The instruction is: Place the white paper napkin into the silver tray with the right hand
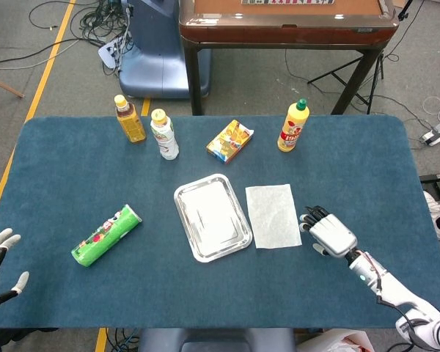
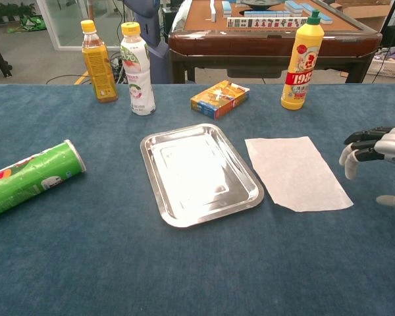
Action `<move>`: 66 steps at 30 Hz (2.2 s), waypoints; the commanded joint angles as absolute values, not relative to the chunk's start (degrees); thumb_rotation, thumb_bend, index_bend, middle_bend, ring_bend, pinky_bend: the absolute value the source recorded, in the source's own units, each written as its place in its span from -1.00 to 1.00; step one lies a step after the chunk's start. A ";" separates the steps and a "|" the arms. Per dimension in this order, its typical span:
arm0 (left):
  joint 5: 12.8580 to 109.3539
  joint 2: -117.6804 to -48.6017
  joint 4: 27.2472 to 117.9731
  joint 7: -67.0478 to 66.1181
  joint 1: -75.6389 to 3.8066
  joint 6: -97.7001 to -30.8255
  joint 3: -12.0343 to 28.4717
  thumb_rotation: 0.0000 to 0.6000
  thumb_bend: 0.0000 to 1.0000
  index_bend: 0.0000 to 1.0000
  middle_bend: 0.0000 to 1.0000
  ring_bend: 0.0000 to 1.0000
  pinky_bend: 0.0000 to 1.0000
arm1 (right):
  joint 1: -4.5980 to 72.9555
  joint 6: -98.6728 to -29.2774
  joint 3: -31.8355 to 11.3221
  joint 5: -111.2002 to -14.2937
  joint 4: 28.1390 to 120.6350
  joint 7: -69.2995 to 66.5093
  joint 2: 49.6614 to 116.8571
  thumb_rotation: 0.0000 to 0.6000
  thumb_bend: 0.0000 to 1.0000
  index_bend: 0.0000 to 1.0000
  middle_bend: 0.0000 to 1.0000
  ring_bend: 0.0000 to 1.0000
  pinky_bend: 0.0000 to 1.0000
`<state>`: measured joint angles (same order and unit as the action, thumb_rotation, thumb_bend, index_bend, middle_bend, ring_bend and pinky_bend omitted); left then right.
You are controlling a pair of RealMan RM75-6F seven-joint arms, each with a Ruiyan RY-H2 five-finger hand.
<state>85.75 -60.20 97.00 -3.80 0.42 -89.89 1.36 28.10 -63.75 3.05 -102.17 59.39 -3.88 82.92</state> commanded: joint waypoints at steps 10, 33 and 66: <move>85.63 -60.10 97.06 -3.93 0.54 -89.97 1.50 1.00 -0.45 -0.61 -0.76 -0.79 -1.00 | 30.06 -64.25 4.34 -102.10 54.17 -5.93 87.03 1.00 -0.46 -0.19 -0.46 -0.76 -0.61; 85.09 -60.16 96.71 -3.86 0.69 -89.69 1.61 1.00 -0.45 -0.61 -0.76 -0.79 -1.00 | 32.49 -64.62 5.98 -101.71 49.35 -7.03 91.32 1.00 -0.41 -0.19 -0.46 -0.74 -0.61; 85.43 -59.61 97.42 -4.55 0.83 -90.09 1.71 1.00 -0.45 -0.61 -0.76 -0.79 -1.00 | 34.72 -75.02 1.35 -99.32 44.50 -14.08 93.56 1.00 -0.12 0.33 -0.07 -0.41 -0.49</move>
